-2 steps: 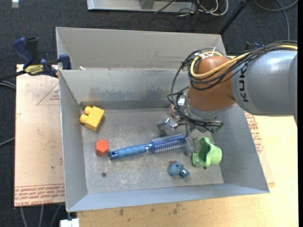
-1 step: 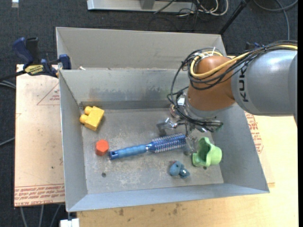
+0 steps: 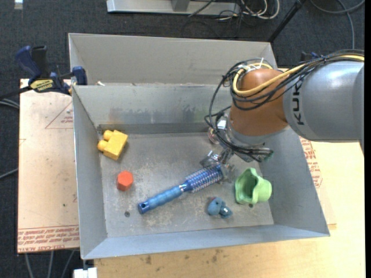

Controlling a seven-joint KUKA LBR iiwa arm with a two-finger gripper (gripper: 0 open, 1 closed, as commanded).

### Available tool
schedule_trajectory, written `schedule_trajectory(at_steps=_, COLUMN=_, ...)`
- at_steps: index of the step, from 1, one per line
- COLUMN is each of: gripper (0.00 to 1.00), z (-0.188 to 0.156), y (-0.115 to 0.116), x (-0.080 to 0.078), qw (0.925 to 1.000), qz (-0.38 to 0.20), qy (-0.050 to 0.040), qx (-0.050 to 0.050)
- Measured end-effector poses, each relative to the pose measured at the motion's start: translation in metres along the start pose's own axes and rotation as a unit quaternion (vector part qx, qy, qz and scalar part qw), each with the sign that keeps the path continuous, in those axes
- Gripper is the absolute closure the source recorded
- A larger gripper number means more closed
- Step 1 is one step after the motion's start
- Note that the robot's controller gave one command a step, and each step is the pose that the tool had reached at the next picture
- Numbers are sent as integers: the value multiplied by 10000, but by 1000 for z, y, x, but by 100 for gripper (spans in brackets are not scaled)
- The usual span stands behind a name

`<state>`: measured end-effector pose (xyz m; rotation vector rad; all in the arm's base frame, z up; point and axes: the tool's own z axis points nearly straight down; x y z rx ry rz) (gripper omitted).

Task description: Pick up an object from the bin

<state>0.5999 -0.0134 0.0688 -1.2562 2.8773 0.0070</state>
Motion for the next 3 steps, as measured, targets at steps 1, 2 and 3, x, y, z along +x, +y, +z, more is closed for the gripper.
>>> schedule_trajectory(at_steps=1, gripper=100, z=-68, y=-1, x=-2, qw=10000, qz=7, qy=-16, qx=46)
schedule_trajectory(at_steps=2, gripper=100, z=-110, y=-1, x=-4, qw=10000, qz=16, qy=-10, qx=39)
schedule_trajectory(at_steps=3, gripper=100, z=-130, y=-1, x=-6, qw=10000, qz=24, qy=-1, qx=29)
